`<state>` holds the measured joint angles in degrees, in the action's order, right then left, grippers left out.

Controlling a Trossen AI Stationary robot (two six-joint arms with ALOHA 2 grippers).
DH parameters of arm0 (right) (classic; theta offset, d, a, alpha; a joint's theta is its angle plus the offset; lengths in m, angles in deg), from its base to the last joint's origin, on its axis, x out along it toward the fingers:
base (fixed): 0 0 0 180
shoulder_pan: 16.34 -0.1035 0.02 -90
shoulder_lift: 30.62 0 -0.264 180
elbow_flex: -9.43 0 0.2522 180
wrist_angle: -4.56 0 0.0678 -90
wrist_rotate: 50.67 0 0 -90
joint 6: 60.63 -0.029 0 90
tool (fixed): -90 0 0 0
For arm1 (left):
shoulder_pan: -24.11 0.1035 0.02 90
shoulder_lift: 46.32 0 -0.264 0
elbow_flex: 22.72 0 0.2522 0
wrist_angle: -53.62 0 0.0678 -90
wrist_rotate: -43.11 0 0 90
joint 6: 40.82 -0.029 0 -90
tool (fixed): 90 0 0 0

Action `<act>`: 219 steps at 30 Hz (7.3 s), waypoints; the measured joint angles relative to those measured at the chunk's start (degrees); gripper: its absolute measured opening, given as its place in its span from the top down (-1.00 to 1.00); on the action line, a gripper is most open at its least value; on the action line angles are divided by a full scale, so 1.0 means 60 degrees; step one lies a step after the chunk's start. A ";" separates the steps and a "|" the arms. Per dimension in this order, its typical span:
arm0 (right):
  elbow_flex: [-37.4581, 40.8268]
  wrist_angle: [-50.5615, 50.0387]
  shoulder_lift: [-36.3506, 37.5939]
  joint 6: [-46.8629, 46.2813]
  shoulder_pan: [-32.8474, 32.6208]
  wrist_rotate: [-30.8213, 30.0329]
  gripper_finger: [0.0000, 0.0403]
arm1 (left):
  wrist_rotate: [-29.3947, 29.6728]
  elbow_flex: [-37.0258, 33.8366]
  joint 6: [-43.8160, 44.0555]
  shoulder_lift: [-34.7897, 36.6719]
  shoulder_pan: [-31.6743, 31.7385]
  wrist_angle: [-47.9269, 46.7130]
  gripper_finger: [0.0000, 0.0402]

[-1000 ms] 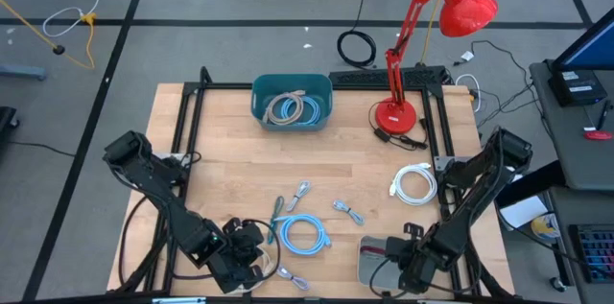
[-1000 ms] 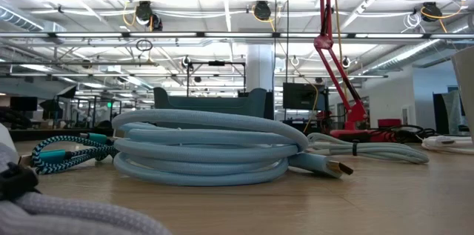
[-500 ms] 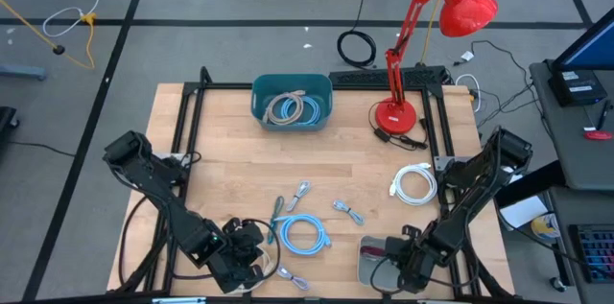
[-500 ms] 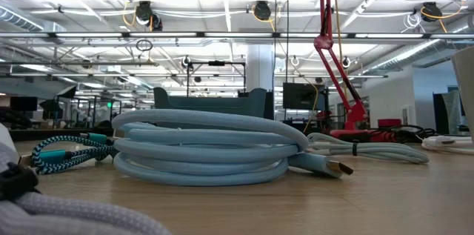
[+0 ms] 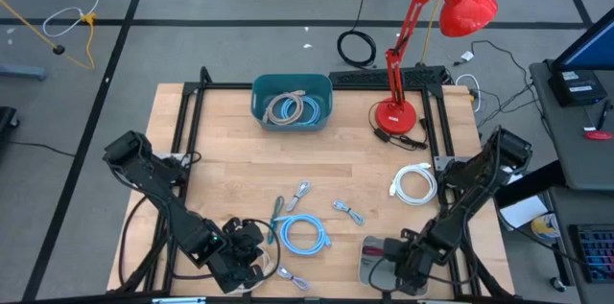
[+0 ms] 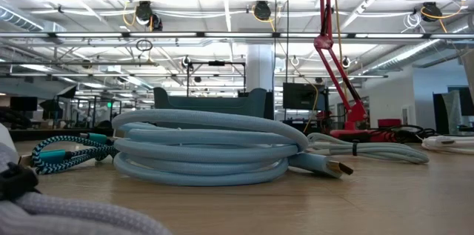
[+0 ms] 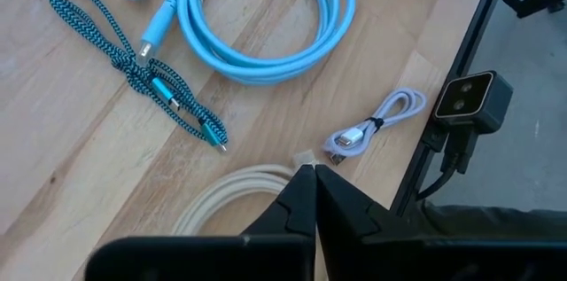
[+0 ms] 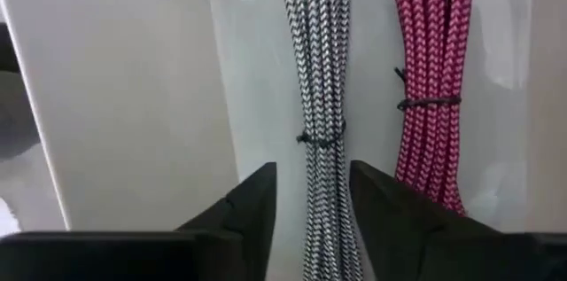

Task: Sort cables into bins
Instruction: Put the white patterned charger cable into the gray bin, then put the light blue charger cable into the gray bin, then put the blue HDMI cable into the blue bin

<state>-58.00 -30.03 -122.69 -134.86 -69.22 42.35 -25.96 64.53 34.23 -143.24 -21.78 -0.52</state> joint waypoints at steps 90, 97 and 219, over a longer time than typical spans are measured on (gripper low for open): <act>-0.0007 -0.0459 0.0058 0.4454 0.6171 -0.0472 0.16 | -0.0937 0.0000 -0.0382 0.0000 0.1386 -0.0447 0.90; -0.0010 0.0227 -0.0777 0.4515 0.6049 0.0019 0.16 | -0.0949 0.0000 -0.0350 -0.0001 0.1297 -0.0459 0.90; -0.0011 0.0699 0.3625 0.1170 0.1621 -0.3266 0.60 | -0.0285 0.0000 0.0022 -0.0004 0.0954 -0.0419 0.89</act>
<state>-58.06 -25.83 -100.94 -127.85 -59.49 22.76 -27.67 64.54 34.36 -143.27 -16.06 -3.03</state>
